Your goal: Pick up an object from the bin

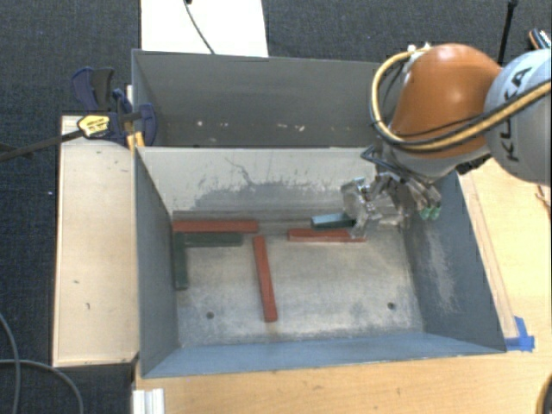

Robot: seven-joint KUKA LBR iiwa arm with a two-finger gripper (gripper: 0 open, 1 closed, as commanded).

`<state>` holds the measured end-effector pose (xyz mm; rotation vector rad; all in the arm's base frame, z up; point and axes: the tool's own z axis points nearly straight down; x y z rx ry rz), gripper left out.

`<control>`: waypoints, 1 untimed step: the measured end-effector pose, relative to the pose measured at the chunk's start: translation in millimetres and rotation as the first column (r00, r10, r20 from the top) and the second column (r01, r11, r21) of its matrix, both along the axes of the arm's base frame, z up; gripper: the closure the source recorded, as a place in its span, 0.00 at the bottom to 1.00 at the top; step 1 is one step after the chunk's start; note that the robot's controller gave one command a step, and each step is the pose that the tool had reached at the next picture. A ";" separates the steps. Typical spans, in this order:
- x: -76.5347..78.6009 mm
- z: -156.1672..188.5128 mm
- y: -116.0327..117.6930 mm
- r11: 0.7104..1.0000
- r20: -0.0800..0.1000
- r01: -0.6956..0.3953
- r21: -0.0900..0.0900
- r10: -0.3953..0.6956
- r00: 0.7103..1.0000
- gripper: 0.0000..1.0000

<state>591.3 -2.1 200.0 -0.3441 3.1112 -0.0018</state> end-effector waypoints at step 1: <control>-22.0 117.3 -23.3 0.890 -0.003 -0.456 -0.004 0.456 0.890 1.00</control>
Offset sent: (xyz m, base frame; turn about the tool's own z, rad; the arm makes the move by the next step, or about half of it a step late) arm -0.0235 -0.0230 0.1148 -0.4762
